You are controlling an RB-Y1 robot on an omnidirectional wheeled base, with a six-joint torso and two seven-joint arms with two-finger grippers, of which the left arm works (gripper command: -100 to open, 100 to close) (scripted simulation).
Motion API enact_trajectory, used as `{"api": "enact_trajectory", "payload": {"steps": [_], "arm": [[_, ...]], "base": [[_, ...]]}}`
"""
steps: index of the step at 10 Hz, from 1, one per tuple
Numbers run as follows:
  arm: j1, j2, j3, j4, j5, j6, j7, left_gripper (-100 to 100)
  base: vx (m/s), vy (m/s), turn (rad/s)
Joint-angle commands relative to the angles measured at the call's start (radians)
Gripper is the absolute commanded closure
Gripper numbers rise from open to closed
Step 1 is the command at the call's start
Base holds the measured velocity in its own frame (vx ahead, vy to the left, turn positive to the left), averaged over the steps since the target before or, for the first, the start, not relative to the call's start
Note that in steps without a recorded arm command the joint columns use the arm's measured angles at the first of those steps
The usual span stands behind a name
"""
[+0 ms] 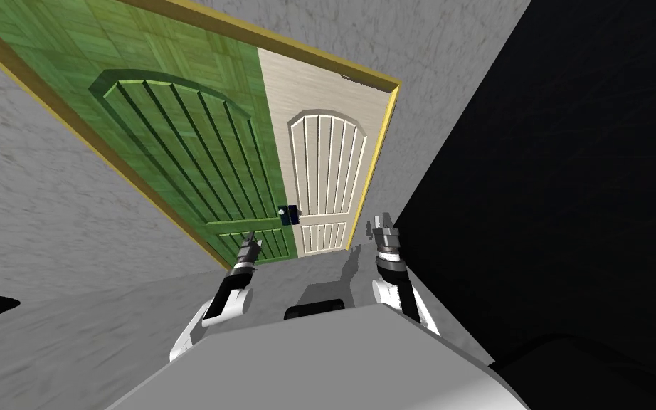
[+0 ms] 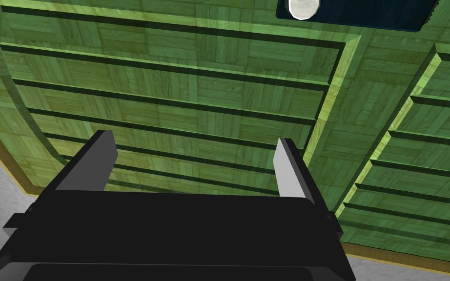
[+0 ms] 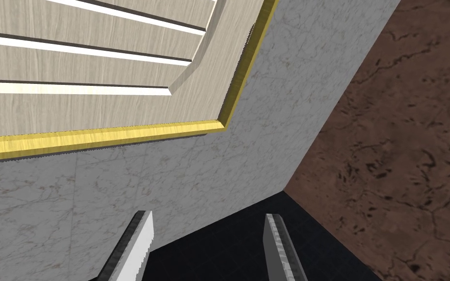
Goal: Pull the door open
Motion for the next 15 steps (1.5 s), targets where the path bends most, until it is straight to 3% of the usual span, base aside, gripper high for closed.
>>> {"api": "enact_trajectory", "payload": {"steps": [1, 11, 13, 14, 15], "arm": [[-0.019, 0.004, 0.003, 0.039, 0.001, 0.003, 0.002, -100], [-0.111, 0.037, 0.016, 0.248, 0.013, 0.027, 0.017, -100], [-0.123, 0.040, 0.017, 0.272, 0.014, 0.030, 0.019, -100], [-0.117, 0.040, 0.016, 0.259, 0.014, 0.030, 0.019, -100], [-0.102, 0.059, 0.046, 0.279, 0.021, 0.030, 0.022, -100]], "base": [[0.093, 0.005, -0.050], [0.129, 0.018, -0.050], [0.147, 0.015, -0.033], [0.056, 0.005, -0.006], [-0.004, 0.021, 0.105]]}}
